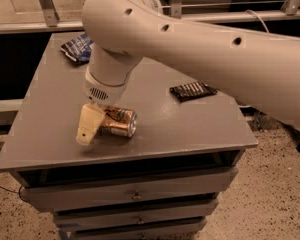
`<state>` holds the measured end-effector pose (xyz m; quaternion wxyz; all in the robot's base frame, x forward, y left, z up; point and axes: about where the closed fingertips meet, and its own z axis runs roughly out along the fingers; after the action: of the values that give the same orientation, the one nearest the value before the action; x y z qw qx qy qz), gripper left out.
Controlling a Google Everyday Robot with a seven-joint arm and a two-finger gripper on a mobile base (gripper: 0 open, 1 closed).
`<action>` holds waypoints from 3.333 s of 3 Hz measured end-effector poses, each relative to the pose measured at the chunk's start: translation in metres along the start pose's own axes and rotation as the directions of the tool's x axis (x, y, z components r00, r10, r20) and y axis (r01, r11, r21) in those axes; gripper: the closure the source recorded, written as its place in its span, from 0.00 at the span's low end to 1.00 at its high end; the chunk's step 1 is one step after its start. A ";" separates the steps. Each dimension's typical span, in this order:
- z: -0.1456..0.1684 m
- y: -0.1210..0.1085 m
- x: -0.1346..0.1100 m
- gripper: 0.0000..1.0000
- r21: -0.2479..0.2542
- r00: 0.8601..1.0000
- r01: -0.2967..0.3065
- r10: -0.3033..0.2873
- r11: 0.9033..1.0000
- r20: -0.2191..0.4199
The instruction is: Place orange can upright
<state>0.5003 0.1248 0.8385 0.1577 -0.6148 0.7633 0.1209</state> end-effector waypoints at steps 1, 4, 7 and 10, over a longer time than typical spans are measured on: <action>0.006 -0.002 0.002 0.41 0.030 0.999 -0.005 0.005 1.000 -0.031; -0.058 -0.081 -0.009 1.00 0.061 0.945 -0.073 0.049 0.995 0.325; -0.145 -0.077 -0.007 1.00 -0.061 0.525 -0.055 0.081 0.997 0.847; -0.154 -0.063 0.006 1.00 -0.046 0.479 -0.042 0.061 0.998 0.876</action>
Offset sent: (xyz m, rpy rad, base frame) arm 0.0301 -0.0111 0.0073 -0.0461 -0.0808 -0.0666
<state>0.5463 0.0477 0.9791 0.5153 -0.4457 0.5932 0.4288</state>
